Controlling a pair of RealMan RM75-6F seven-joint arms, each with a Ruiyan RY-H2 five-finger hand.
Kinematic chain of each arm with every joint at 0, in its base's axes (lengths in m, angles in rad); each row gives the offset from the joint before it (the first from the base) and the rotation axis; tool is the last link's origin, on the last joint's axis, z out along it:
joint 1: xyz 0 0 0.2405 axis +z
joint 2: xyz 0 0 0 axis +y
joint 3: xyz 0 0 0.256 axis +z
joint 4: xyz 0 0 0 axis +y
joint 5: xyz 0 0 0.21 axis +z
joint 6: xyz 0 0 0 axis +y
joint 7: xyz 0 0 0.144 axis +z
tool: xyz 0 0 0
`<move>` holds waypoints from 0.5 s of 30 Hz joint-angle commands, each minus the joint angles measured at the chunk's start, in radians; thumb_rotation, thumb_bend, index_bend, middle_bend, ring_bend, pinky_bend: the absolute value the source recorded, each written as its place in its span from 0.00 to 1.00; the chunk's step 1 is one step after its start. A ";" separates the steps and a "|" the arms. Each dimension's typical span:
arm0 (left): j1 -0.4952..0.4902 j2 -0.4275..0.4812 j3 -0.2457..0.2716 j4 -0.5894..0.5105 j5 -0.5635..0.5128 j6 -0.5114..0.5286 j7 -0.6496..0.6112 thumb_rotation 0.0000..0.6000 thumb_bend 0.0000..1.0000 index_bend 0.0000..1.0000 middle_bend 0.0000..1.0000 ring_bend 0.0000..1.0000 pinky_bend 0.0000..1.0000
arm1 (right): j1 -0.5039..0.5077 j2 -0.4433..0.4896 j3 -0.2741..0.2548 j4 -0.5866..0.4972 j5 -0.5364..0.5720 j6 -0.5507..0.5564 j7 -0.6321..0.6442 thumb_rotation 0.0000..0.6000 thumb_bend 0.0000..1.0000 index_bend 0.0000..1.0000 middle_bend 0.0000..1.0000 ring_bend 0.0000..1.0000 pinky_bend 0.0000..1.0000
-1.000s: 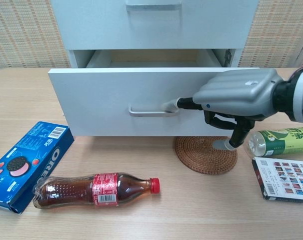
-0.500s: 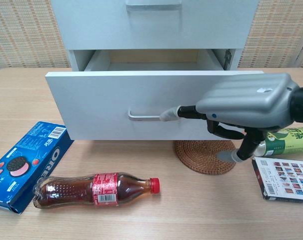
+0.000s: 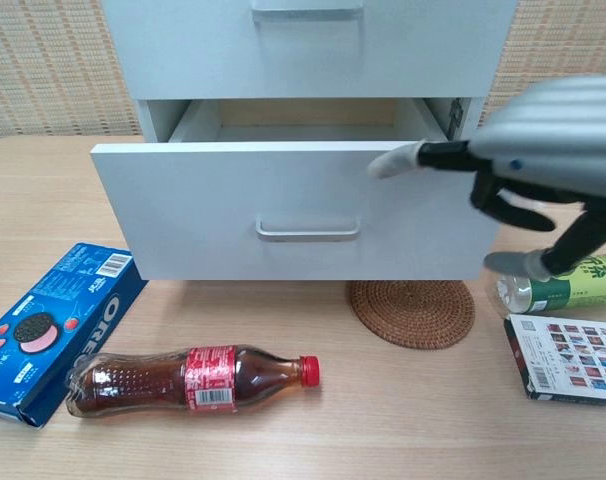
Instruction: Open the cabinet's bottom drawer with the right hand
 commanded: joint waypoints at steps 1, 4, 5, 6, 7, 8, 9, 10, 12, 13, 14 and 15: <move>-0.001 -0.005 -0.007 0.009 -0.012 -0.002 -0.003 1.00 0.36 0.00 0.00 0.10 0.14 | -0.170 0.118 -0.074 0.017 -0.159 0.190 0.125 1.00 0.29 0.10 0.76 0.77 0.76; -0.003 -0.014 -0.015 0.022 -0.017 0.001 -0.020 1.00 0.36 0.00 0.00 0.10 0.14 | -0.272 0.153 -0.093 0.065 -0.192 0.299 0.190 1.00 0.29 0.12 0.75 0.75 0.76; -0.003 -0.016 -0.016 0.027 -0.017 0.001 -0.022 1.00 0.36 0.00 0.00 0.10 0.14 | -0.301 0.156 -0.093 0.085 -0.194 0.328 0.211 1.00 0.29 0.12 0.73 0.74 0.76; -0.004 -0.021 -0.018 0.032 -0.016 0.004 -0.022 1.00 0.36 0.00 0.00 0.10 0.14 | -0.338 0.155 -0.090 0.117 -0.191 0.367 0.244 1.00 0.29 0.13 0.72 0.73 0.76; -0.004 -0.025 -0.019 0.036 -0.013 0.006 -0.022 1.00 0.36 0.00 0.00 0.10 0.14 | -0.366 0.148 -0.084 0.145 -0.185 0.394 0.270 1.00 0.29 0.13 0.71 0.72 0.76; -0.005 -0.029 -0.020 0.039 -0.010 0.009 -0.022 1.00 0.36 0.00 0.00 0.09 0.14 | -0.391 0.140 -0.077 0.175 -0.174 0.415 0.296 1.00 0.29 0.13 0.69 0.70 0.76; -0.006 -0.037 -0.022 0.044 -0.005 0.014 -0.023 1.00 0.36 0.00 0.00 0.09 0.14 | -0.422 0.127 -0.068 0.216 -0.153 0.436 0.329 1.00 0.29 0.14 0.67 0.67 0.76; -0.007 -0.042 -0.022 0.046 -0.002 0.015 -0.023 1.00 0.36 0.00 0.00 0.07 0.14 | -0.442 0.116 -0.060 0.247 -0.136 0.447 0.349 1.00 0.29 0.14 0.64 0.64 0.74; -0.010 -0.051 -0.022 0.050 0.003 0.013 -0.024 1.00 0.36 0.00 0.00 0.05 0.13 | -0.481 0.084 -0.038 0.322 -0.100 0.459 0.387 1.00 0.29 0.14 0.57 0.57 0.70; -0.012 -0.054 -0.022 0.050 0.004 0.011 -0.023 1.00 0.36 0.00 0.00 0.03 0.12 | -0.495 0.070 -0.030 0.351 -0.085 0.457 0.400 1.00 0.29 0.14 0.53 0.53 0.67; -0.014 -0.056 -0.022 0.051 0.005 0.008 -0.021 1.00 0.36 0.00 0.00 0.02 0.11 | -0.505 0.056 -0.022 0.379 -0.072 0.451 0.411 1.00 0.29 0.14 0.49 0.49 0.64; -0.017 -0.059 -0.023 0.051 0.007 0.006 -0.017 1.00 0.36 0.00 0.00 0.02 0.11 | -0.516 0.040 -0.014 0.409 -0.057 0.438 0.426 1.00 0.29 0.14 0.45 0.44 0.60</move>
